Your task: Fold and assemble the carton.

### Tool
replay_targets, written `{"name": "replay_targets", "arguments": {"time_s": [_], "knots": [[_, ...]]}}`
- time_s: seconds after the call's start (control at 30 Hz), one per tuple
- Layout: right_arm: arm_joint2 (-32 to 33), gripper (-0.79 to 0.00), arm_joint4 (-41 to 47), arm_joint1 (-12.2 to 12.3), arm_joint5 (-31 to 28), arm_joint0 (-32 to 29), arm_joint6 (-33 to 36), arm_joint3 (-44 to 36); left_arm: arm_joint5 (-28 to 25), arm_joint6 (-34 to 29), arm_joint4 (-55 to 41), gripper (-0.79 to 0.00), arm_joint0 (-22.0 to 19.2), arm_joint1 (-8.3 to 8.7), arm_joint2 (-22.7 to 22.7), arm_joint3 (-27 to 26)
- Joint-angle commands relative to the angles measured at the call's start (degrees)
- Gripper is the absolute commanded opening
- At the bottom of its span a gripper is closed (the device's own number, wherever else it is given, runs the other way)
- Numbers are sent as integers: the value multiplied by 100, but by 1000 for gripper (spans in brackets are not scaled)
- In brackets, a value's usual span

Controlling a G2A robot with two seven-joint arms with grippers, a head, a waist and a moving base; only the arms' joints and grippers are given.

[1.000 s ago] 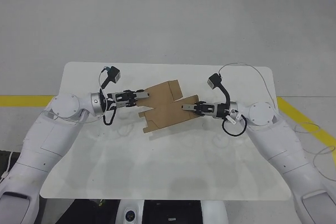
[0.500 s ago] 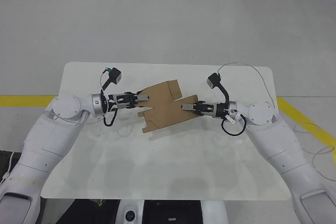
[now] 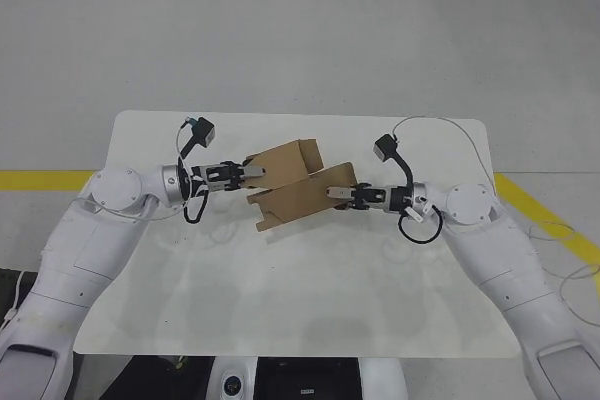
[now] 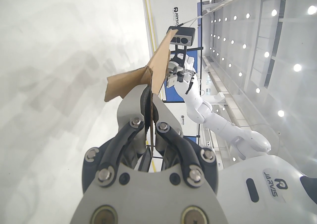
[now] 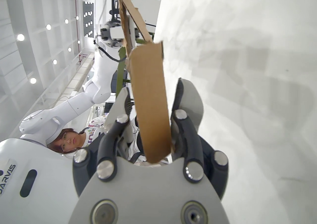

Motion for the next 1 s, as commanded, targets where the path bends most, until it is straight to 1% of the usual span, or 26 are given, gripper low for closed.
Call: {"name": "replay_targets", "arguments": {"time_s": [0.0, 0.03, 0.1, 0.23, 0.33, 0.47, 0.63, 0.97], "knots": [[129, 0, -139, 43, -63, -8, 11, 64, -77, -25, 37, -785, -17, -1, -40, 2], [201, 0, -202, 66, -92, -7, 9, 92, -127, -40, 67, -785, -27, -1, -58, 0], [348, 0, -172, 96, -338, -8, 4, 51, -207, -85, 108, -785, -35, 0, -88, 8], [450, 0, 198, 88, -808, 65, 246, -12, -426, -205, 225, -785, -35, 0, -122, -24], [335, 0, 707, 6, -1107, 165, 418, -26, -565, -305, 268, -785, -3, 2, -149, -76], [-9, 0, 1223, -161, -1478, 365, 677, 84, -777, -493, 263, -785, 58, 13, -201, -173], [-482, 0, 1451, -360, -1634, 608, 539, 227, -983, -765, 166, -785, 161, 32, -282, -285], [-1043, 0, 1676, -567, -1805, 857, 368, 554, -1030, -1046, -9, -785, 298, 61, -428, -456]]}}
